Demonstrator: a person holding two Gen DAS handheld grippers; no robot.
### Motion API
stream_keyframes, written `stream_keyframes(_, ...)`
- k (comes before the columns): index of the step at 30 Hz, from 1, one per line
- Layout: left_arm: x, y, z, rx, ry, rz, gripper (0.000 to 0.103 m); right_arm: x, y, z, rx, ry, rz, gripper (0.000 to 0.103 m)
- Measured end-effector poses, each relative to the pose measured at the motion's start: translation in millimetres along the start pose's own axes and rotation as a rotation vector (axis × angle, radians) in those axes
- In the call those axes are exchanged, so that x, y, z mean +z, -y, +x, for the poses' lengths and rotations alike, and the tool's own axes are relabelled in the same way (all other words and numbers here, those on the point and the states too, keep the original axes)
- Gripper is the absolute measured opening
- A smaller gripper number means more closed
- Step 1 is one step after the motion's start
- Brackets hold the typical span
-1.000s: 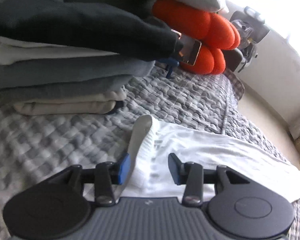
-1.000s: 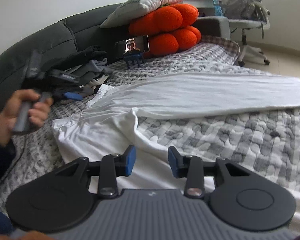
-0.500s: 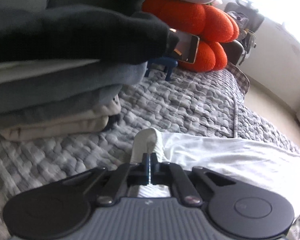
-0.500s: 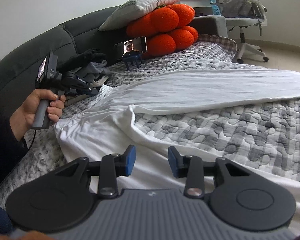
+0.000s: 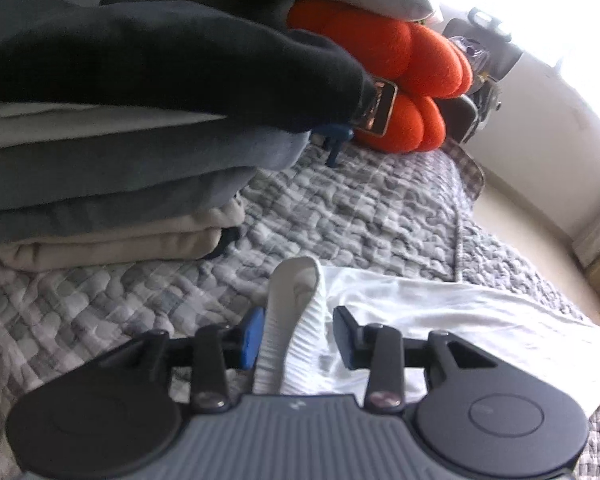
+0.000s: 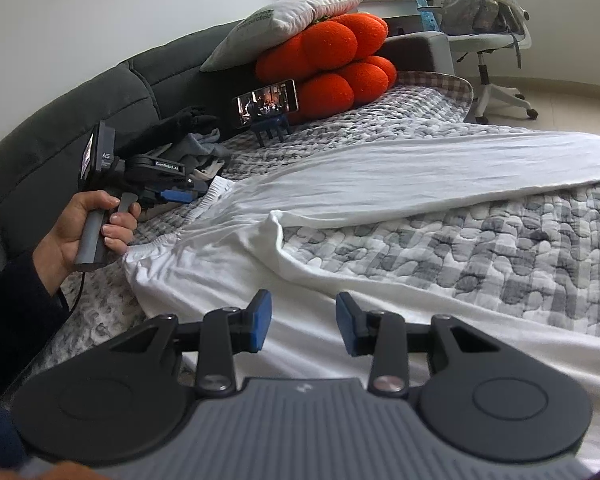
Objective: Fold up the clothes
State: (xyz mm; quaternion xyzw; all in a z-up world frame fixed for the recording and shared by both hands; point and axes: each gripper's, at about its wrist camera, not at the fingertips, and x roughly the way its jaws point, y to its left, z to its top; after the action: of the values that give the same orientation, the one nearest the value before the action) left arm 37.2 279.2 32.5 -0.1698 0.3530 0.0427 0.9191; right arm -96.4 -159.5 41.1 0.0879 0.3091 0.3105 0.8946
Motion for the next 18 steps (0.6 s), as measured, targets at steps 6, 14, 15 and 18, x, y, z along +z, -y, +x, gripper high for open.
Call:
stream_keyframes(6, -9, 11, -7, 0.016, 0.034, 0.066, 0.037, 0, 1, -3, 0.017, 0.036, 0.005, 0.04)
stream_keyframes(14, -13, 24, 9, 0.042, -0.024, 0.17, 0.016, -2, 0, -2, 0.021, 0.069, 0.022, 0.04)
stream_keyframes(15, -14, 26, 10, 0.048, -0.025, 0.192, 0.011, -2, 0, -3, 0.021, 0.072, 0.023, 0.04)
stream_keyframes(18, -16, 28, 8, 0.055, -0.004, 0.235, 0.001, -2, 1, -5, 0.012, 0.082, 0.019, 0.04)
